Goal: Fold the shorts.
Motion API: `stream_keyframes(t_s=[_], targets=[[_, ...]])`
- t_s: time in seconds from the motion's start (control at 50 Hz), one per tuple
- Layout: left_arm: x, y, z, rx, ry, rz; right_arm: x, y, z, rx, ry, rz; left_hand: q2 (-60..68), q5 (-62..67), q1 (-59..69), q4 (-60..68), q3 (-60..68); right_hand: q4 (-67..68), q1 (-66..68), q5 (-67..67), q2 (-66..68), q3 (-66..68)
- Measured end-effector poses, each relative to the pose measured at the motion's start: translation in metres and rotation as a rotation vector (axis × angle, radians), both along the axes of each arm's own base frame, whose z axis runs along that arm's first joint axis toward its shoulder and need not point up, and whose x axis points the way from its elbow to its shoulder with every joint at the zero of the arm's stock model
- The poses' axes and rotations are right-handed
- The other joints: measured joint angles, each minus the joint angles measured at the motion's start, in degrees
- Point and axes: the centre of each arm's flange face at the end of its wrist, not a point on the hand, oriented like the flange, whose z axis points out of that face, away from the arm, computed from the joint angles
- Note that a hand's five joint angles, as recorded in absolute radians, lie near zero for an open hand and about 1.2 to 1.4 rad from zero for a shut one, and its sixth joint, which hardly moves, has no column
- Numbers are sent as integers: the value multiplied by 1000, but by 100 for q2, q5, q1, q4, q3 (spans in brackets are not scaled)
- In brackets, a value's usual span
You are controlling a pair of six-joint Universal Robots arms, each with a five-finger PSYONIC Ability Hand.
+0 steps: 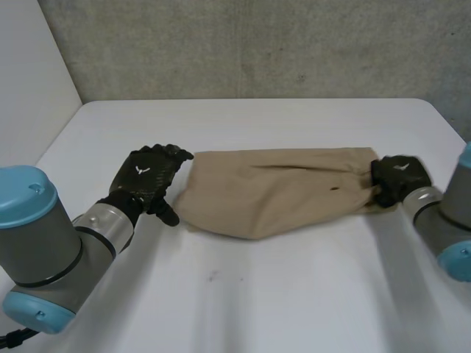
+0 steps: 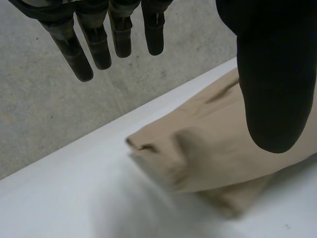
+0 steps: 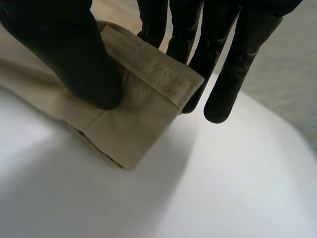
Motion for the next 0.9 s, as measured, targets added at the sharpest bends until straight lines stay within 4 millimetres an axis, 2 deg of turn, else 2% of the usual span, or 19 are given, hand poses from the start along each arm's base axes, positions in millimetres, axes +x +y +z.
stream_keyframes(t_s=[0.16,0.26,0.3,0.36,0.38,0.42,0.48,0.54,0.56,0.58,0.62,0.64,0.66,0.68,0.74,0.76,0.84,0.86,0.9], targets=[[4,4,12,-27,11,5,-45,-18,46,-118,92,-128,-27,-34,0,-42,3,4,148,82,0,0],[6,7,17,-38,15,8,-53,-23,60,-160,188,-128,-60,-57,0,-80,-96,19,149,122,0,0],[6,8,18,-41,17,9,-46,-23,67,-190,237,-99,-60,-57,0,-80,-96,22,149,137,0,0],[6,9,19,-44,18,8,-17,-18,79,-246,268,-16,-60,-57,0,-80,-97,21,149,138,0,2],[6,9,19,-44,18,8,-17,-18,79,-246,268,-16,-60,-57,0,-80,-97,21,149,138,0,2],[6,10,20,-44,18,5,22,-5,89,-304,271,97,-59,-57,0,-80,-96,20,149,226,0,118],[5,11,20,-44,18,3,57,11,94,-345,259,206,-60,-57,0,-80,-96,21,149,274,0,168],[4,12,20,-44,18,0,81,25,94,-365,247,292,-60,-57,0,-80,-96,21,149,279,0,206],[4,12,20,-44,18,0,81,25,94,-365,247,292,-60,-57,0,-80,-96,21,149,279,0,206],[3,13,20,-45,18,-5,112,51,79,-348,237,457,-60,-57,0,-80,-97,25,149,279,0,207],[2,14,20,-47,20,-9,132,74,65,-325,234,588,-60,-58,0,-80,-96,-458,36,50,-432,-263],[1,14,21,-50,21,-13,145,93,52,-294,237,689,-60,-67,0,-81,-97,-1584,-975,-1026,-1670,-1498],[0,14,22,-53,22,-16,150,103,45,-277,239,736,-65,-67,0,-92,-97,-1584,-975,-1026,-1670,-1498],[-1,14,23,-57,23,-18,156,115,38,-258,241,794,-78,-68,0,-103,-97,-3760,-3073,-3089,-3908,-3470],[-2,14,25,-64,26,-21,160,127,33,-234,242,848,-87,-68,0,-103,-96,-4605,-3670,-3908,-4638,-4327],[-3,13,27,-73,29,-24,161,134,36,-230,229,868,-87,-68,0,-103,-96,-5473,-4133,-4855,-5475,-5331],[-5,11,30,-85,34,-29,160,134,44,-229,203,860,-87,-68,0,-103,-96,-5473,-4133,-4855,-5475,-5331],[-13,8,40,-118,49,-45,152,124,66,-217,103,787,-87,-68,0,-103,-96,-5477,-4132,-4886,-5503,-5378],[-17,7,43,-131,56,-53,146,117,73,-206,57,746,-87,-68,0,-103,-96,-5477,-4132,-4886,-5503,-5378]])
